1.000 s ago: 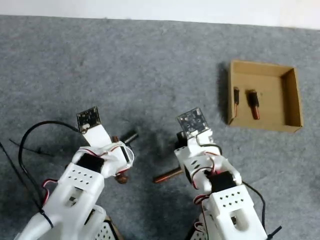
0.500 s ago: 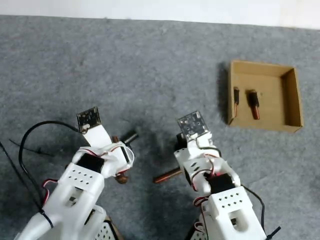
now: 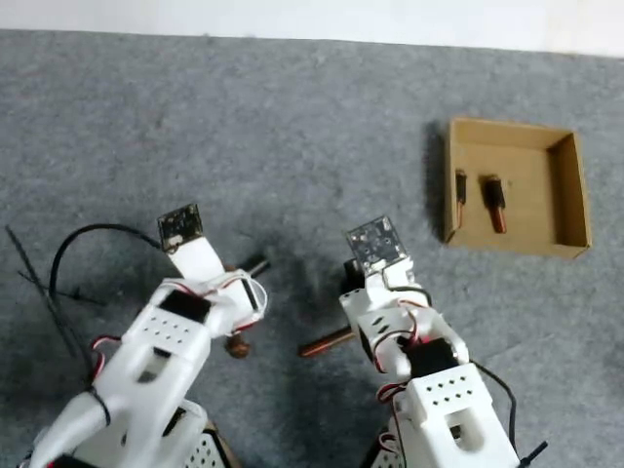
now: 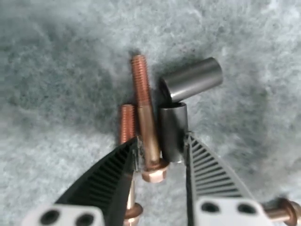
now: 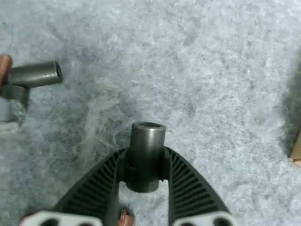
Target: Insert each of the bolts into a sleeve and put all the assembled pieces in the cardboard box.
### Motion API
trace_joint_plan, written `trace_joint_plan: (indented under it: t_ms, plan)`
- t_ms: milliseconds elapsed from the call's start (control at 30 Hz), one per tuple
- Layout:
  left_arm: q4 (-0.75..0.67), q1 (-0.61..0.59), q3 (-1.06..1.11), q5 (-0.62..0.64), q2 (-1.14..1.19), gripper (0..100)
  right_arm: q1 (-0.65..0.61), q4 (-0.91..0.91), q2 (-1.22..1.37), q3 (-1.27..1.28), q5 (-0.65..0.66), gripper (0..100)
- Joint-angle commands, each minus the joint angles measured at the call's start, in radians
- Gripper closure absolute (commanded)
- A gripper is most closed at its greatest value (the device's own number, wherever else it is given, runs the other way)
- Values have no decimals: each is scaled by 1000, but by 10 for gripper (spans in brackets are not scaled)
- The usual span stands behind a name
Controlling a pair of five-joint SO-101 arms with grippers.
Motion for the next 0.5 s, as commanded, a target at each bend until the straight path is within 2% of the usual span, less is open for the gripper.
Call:
trace_joint_plan:
  t_ms: [0, 267, 467]
  plan:
    - [-11, -13, -64, 0, 108, 847, 13, -28, -19, -5, -9, 994]
    - [-9, -13, -110, 0, 189, 847, 13, -28, -19, -5, -9, 994]
    - [-8, -13, -99, 0, 74, 847, 13, -28, -21, -5, -6, 994]
